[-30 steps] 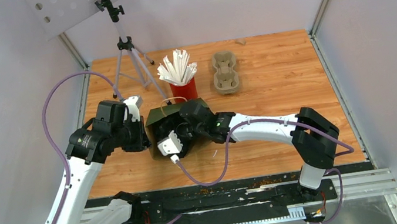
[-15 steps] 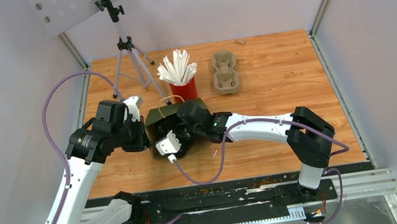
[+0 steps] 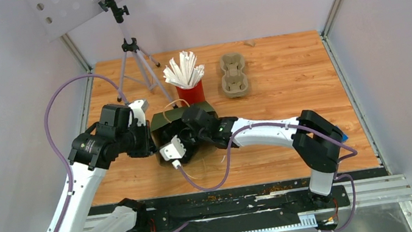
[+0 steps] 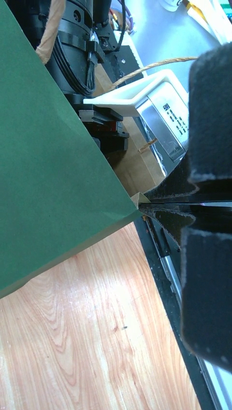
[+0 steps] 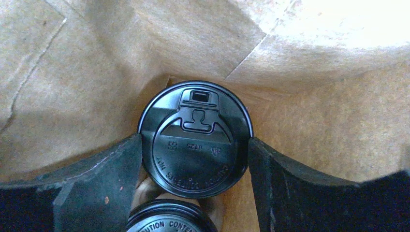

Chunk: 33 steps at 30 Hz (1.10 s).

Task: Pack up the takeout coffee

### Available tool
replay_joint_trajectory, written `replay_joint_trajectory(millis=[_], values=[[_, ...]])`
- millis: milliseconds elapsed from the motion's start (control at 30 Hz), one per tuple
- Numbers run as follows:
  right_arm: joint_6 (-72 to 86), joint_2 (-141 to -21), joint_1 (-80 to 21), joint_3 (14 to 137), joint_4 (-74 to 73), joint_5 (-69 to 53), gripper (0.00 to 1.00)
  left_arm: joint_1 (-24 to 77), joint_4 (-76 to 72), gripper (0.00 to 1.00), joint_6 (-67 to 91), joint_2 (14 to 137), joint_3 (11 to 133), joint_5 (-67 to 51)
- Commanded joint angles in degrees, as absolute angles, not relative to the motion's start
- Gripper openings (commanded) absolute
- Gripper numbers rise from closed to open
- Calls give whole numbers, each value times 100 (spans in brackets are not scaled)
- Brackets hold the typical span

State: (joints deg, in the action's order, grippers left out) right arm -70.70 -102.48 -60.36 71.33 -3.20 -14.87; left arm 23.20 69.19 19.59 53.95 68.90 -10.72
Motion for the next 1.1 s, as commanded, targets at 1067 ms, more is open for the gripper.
replay_joint_trajectory(millis=[1067], values=[[-6905,-10439,-6061,7389,136,-1138,76,2302,6776,0,2030,5308,6852,-1316]])
